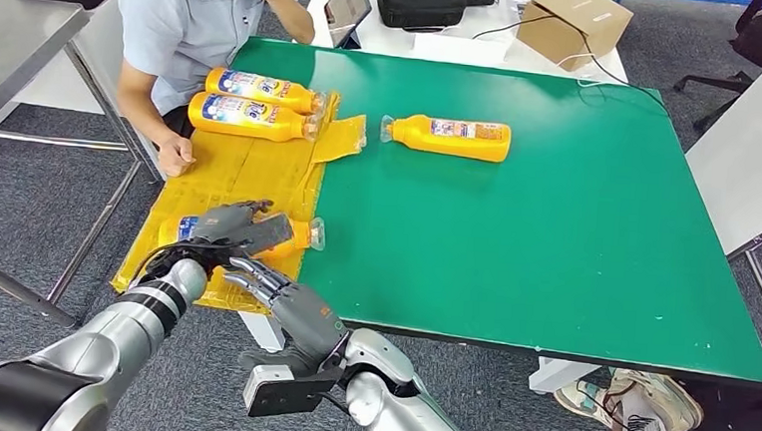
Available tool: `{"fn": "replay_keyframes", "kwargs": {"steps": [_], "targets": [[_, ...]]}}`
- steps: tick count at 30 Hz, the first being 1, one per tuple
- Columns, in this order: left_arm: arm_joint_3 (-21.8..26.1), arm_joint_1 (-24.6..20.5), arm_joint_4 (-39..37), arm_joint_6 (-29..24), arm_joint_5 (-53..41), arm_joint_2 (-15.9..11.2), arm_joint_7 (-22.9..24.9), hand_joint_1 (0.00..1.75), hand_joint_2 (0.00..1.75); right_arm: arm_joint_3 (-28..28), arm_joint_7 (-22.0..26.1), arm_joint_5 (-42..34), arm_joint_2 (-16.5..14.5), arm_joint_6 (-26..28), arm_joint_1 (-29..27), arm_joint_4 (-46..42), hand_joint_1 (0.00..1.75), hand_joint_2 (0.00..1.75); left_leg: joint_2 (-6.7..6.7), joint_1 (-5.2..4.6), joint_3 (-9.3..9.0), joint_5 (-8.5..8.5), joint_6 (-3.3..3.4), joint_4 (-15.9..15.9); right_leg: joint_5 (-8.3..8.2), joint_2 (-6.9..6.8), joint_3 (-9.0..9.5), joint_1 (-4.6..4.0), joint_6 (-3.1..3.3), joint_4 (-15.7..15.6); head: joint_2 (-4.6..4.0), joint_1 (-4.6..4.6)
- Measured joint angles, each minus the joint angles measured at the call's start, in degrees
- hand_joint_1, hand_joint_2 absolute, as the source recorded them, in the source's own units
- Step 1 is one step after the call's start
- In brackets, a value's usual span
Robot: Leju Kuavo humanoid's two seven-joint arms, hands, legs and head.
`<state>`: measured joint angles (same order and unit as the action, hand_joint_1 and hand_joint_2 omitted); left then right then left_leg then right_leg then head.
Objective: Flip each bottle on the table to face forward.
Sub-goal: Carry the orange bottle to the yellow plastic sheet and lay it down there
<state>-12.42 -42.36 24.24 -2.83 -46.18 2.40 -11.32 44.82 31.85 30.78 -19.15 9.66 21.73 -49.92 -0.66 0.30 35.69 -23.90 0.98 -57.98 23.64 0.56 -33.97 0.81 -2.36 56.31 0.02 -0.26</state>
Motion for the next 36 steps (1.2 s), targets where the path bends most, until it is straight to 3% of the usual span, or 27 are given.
{"fn": "replay_keyframes", "kwargs": {"steps": [5, 14, 18, 22, 26, 31, 36], "targets": [[8.33, -0.08, 0.00, 8.03, 12.08, 1.47, -4.52, 0.00, 1.75, 0.08, 0.95, -0.20, -0.29, 1.03, 0.03, 1.34, 0.00, 0.00, -0.03, -0.01, -0.05, 0.00, 0.00, 0.00, 0.00, -0.02, 0.06, 0.01, 0.00, -0.01, 0.00, 0.01], [14.21, 0.17, 0.56, 11.45, 17.94, 2.58, -6.27, 0.00, 1.75, 0.33, 1.78, -0.79, -0.52, 2.02, 0.37, 3.09, 0.00, 0.00, -0.02, 0.00, -0.07, 0.01, 0.00, 0.00, 0.00, -0.02, 0.05, -0.01, 0.01, 0.00, 0.00, 0.01], [15.53, 2.13, 5.94, 16.72, 32.49, 2.96, -7.99, 0.00, 1.75, 0.45, 3.08, -1.86, -0.52, 3.48, 0.60, 3.86, 0.00, 0.00, 0.04, 0.01, -0.04, 0.01, 0.00, 0.00, 0.00, -0.01, 0.00, -0.01, 0.01, 0.02, 0.00, 0.01], [16.51, 7.60, 19.10, 18.15, 53.08, 4.46, -9.91, 0.00, 1.75, 0.45, 5.22, -2.34, -0.48, 6.72, 0.35, 4.02, 0.00, 0.00, 0.08, 0.00, 0.03, -0.01, 0.00, 0.00, 0.01, 0.01, -0.07, 0.00, 0.00, 0.00, 0.00, 0.01], [16.32, 15.58, 36.19, 12.42, 70.42, 6.63, -9.28, 0.00, 1.75, 0.08, 7.08, -4.28, 0.23, 14.30, -1.75, 0.74, 0.00, 1.75, 0.05, -0.01, 0.13, -0.06, -0.01, 0.00, 0.03, 0.02, -0.17, 0.01, 0.00, -0.03, 0.00, 0.01], [14.21, 24.70, 51.27, 8.65, 75.52, 7.95, -9.81, 0.00, 1.75, -2.20, 7.12, -6.52, 1.79, 18.91, -5.07, -6.21, 0.00, 1.75, 0.06, -0.01, 0.22, -0.09, -0.02, 0.00, 0.05, 0.02, -0.29, 0.01, 0.01, -0.05, 0.00, 0.02], [13.27, 27.80, 57.11, 7.43, 75.36, 8.18, -10.26, 0.00, 1.75, -3.38, 7.12, -6.82, 2.67, 20.13, -6.60, -9.98, 0.00, 1.75, 0.06, -0.01, 0.22, -0.07, -0.04, 0.00, 0.04, 0.02, -0.29, -0.01, 0.02, -0.04, 0.00, 0.00]]}}
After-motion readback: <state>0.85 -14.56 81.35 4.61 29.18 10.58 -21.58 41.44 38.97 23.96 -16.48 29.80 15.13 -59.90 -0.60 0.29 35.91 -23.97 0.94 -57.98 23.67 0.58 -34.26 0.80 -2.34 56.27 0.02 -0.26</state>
